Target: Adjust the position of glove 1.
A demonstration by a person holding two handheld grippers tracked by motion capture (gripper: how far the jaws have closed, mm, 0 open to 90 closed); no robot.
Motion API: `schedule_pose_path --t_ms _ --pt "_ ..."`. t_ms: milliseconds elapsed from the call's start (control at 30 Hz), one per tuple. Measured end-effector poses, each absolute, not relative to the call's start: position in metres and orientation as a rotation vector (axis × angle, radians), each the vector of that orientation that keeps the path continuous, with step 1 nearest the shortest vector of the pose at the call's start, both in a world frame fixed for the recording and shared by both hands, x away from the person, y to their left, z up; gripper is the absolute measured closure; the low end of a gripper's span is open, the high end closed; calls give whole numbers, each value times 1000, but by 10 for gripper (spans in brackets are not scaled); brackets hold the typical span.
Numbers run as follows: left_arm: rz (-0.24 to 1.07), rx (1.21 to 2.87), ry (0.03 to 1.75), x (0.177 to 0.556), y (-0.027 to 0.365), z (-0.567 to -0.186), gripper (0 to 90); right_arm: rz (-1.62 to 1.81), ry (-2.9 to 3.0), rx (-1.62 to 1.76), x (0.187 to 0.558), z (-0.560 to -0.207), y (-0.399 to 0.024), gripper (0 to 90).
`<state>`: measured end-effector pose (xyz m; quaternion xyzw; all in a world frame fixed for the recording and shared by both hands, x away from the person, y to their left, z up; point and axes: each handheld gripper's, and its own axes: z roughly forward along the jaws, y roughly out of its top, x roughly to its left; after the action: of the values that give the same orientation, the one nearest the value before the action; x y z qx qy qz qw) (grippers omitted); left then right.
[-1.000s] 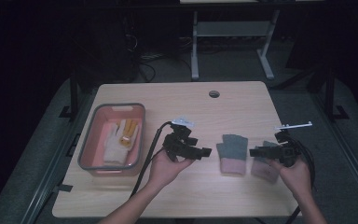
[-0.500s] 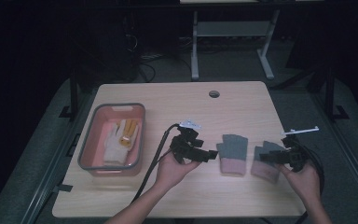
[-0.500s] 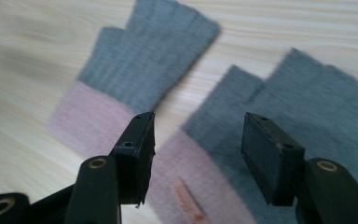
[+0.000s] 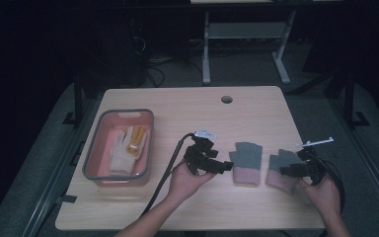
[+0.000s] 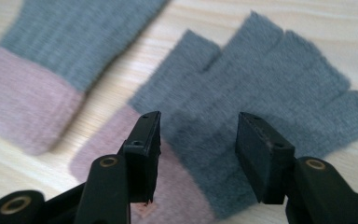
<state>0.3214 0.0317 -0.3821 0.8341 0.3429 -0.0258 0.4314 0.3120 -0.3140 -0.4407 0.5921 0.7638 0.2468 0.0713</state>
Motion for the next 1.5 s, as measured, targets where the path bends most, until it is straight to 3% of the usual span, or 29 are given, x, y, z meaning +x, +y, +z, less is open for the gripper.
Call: schedule_pose_path --t_ms 300,467,633,967,1500 --pt "-70 2090 850 321 26 -387 264 712 2308 1732 310 -447 -311 526" --pt "-68 2080 851 320 26 -387 264 702 2297 1725 309 -449 -308 601" --pt "-74 2078 849 318 25 -389 265 683 2326 1710 311 -448 -303 751" --pt "-62 2076 860 320 32 -387 265 689 2328 1724 311 -441 -303 844" --pt "-59 2067 872 322 34 -386 265 762 2333 1674 310 -412 -301 857"
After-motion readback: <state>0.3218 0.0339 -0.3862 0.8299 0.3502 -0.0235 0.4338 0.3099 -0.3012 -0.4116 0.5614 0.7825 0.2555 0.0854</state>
